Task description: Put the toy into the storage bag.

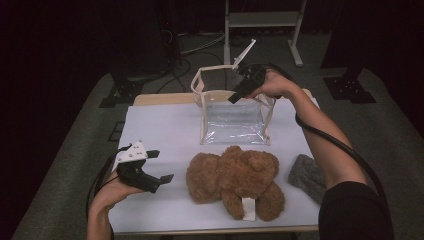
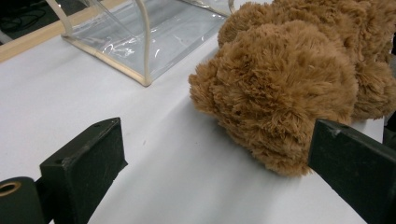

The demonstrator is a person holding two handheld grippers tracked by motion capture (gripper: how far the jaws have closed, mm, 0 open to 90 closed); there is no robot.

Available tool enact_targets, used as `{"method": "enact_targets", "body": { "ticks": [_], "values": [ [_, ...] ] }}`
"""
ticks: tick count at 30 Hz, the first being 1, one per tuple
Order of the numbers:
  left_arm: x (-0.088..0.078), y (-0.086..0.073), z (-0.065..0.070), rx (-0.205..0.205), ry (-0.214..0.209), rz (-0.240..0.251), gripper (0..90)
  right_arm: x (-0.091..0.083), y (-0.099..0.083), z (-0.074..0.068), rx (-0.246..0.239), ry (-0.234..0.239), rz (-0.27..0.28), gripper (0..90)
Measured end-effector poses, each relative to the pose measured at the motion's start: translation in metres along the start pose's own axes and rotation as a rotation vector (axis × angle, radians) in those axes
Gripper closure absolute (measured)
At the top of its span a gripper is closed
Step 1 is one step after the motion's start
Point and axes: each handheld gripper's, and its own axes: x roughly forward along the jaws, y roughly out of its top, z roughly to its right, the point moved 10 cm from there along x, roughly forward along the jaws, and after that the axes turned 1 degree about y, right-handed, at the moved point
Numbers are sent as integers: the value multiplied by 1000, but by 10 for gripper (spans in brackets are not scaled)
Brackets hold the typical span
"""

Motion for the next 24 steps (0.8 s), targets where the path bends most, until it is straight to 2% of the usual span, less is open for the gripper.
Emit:
{"method": "enact_targets", "body": {
  "ticks": [4, 6, 7, 10, 18, 24],
  "values": [
    [-1, 0, 0, 2, -2, 1, 31, 3, -1, -2, -2, 3, -11, 690],
    [-1, 0, 1, 2, -3, 1, 31, 3, -1, -2, -5, 3, -13, 711],
    [0, 0, 1, 1, -5, -2, 31, 3, -1, -4, -23, 1, -18, 775],
    [1, -1, 2, 4, -8, -7, 31, 2, -3, -6, -25, 5, -24, 849],
    [2, -2, 2, 1, -10, -11, 31, 1, -5, -16, -44, 24, -11, 869],
    [3, -3, 3, -1, -14, -16, 31, 0, -8, -29, -70, 41, -12, 871]
  ]
}}
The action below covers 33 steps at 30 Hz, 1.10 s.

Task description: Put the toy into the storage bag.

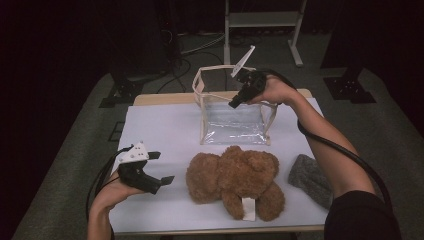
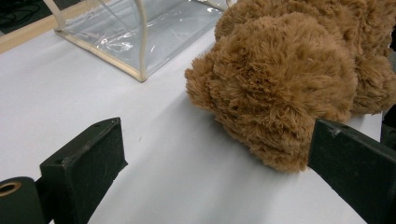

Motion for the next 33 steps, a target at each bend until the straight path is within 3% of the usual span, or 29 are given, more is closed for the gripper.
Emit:
{"method": "enact_targets", "body": {
  "ticks": [10, 23, 33],
  "values": [
    [0, -1, 1, 3, 0, -1, 31, -1, -5, -20, -10, 23, 3, 872],
    [-2, -1, 2, 10, -2, -5, 31, -1, -9, -59, -49, 73, -4, 872],
    [1, -2, 3, 11, -10, -8, 31, -3, -12, -80, -67, 103, 4, 873]
  ]
}}
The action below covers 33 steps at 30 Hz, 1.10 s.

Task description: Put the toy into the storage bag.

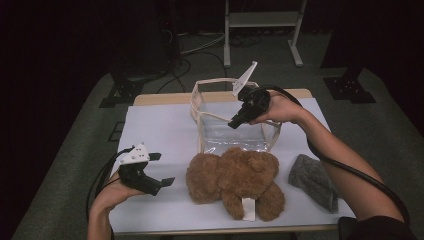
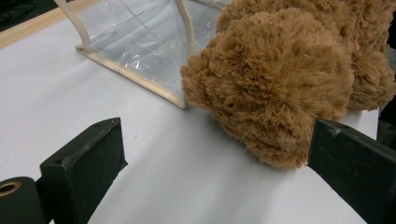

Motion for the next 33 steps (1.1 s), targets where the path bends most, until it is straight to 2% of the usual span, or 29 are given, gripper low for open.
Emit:
{"method": "enact_targets", "body": {
  "ticks": [6, 14, 15, 16, 19, 20, 21, 26, 33],
  "values": [
    [1, 0, 0, -1, 0, 0, 31, 1, -1, -7, -5, 13, 0, 872],
    [0, -2, -1, -4, 0, -5, 31, 1, -3, -1, 22, -4, 17, 842],
    [0, -2, -1, -2, 1, -8, 31, 0, -3, 0, 26, -9, 23, 814],
    [1, -3, -1, -3, 0, -7, 31, -3, -1, 3, 43, -27, 43, 727],
    [1, -3, -1, -4, -1, -10, 31, -9, 2, 7, 54, -64, 74, 620],
    [1, -3, -1, -4, -1, -10, 31, -9, 2, 7, 54, -64, 74, 620],
    [1, -4, -1, -4, -1, -11, 31, -16, 5, 9, 53, -85, 103, 545],
    [3, -3, 0, -6, -2, -9, 31, -31, 13, 3, 30, -96, 136, 480],
    [2, -5, 0, -5, -2, -11, 31, -41, 23, -19, -24, -90, 158, 413]
  ]
}}
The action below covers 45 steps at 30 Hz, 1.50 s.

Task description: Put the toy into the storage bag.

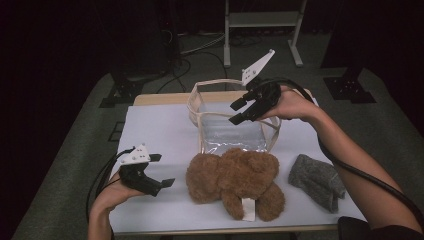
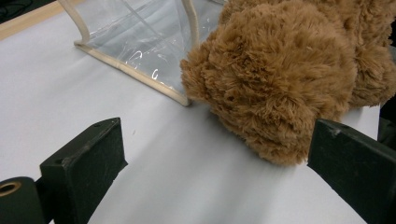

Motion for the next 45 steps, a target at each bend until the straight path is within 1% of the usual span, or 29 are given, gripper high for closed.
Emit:
{"method": "enact_targets", "body": {
  "ticks": [3, 10, 11, 12, 15, 16, 17, 19, 20, 21, 25, 26, 28, 29, 32, 34, 36, 40, 45],
  "values": [
    [0, -1, 0, -3, 1, -2, 31, 1, 1, -11, -15, 9, -12, 394],
    [-1, -1, 0, -2, 0, -5, 31, 12, 2, -48, -64, 66, -37, 374],
    [-1, -1, 0, -2, 0, -5, 31, 12, 2, -48, -64, 66, -37, 374],
    [-2, -1, 0, -5, 0, -1, 31, 19, -2, -58, -69, 90, -47, 364],
    [-2, -2, -1, -11, 2, 3, 31, 31, -13, -68, -76, 107, -92, 348],
    [-2, -2, -1, -12, 2, 2, 31, 36, -18, -71, -69, 118, -108, 346],
    [-2, -2, -1, -12, 2, 2, 31, 36, -18, -71, -69, 118, -108, 346],
    [-2, -2, -1, -13, 3, 2, 30, 50, -29, -77, -64, 132, -139, 328],
    [-2, -2, -1, -13, 2, 2, 31, 55, -34, -78, -57, 134, -151, 320],
    [-2, -2, -1, -13, 1, 2, 31, 64, -42, -79, -50, 137, -178, 308],
    [-2, -3, -1, -15, 0, 3, 31, 76, -55, -79, -33, 136, -218, 289],
    [-2, -3, -1, -15, 0, 2, 31, 79, -59, -80, -30, 139, -235, 289],
    [-2, -3, -1, -15, 1, 4, 31, 80, -60, -80, -31, 135, -241, 287],
    [-2, -3, -1, -15, 1, 4, 31, 83, -64, -80, -26, 120, -257, 278],
    [-2, -3, -1, -19, 2, 3, 31, 86, -69, -80, -26, 108, -271, 266],
    [-2, -4, -2, -19, 2, 2, 31, 88, -73, -79, -29, 97, -276, 254],
    [-2, -4, -2, -20, 0, 0, 31, 90, -75, -80, -27, 94, -270, 247],
    [0, -5, -2, -20, -1, -7, 31, 92, -83, -81, -38, 71, -290, 234],
    [0, -6, -2, -20, -2, -7, 31, 92, -89, -81, -34, 63, -303, 224]
  ]
}}
